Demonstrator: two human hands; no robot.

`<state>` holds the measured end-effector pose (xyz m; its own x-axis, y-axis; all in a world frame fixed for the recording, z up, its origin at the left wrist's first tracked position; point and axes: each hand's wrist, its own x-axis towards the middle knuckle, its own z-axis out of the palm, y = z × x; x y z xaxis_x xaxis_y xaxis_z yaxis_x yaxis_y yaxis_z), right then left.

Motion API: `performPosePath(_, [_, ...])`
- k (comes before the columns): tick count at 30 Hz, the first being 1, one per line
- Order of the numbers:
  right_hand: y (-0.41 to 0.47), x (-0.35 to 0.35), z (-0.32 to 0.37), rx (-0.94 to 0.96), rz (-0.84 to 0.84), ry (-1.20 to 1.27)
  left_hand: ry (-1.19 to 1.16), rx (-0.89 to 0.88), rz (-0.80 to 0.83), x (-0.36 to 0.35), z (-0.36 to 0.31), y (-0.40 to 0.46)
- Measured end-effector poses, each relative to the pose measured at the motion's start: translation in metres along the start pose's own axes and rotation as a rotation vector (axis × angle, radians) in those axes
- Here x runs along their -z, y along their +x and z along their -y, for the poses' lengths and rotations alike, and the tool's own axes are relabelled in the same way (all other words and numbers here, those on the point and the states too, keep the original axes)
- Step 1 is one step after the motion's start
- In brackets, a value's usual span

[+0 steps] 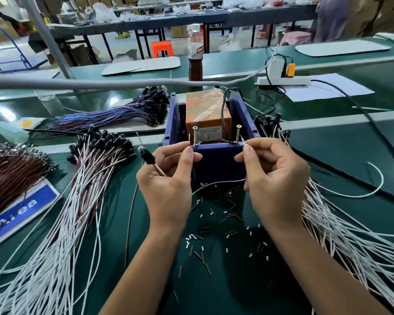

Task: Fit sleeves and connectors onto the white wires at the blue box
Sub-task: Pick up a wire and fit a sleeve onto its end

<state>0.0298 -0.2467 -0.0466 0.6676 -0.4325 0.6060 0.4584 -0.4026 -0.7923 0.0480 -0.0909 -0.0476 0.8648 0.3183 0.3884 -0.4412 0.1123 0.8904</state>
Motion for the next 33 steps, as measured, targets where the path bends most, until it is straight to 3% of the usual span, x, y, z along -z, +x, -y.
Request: performPosePath(33, [-0.0021, -0.0039, -0.0002, 0.011, 0.008, -0.001, 0.133, -0.056, 0.050, 0.0001, -0.0042, 0.0028])
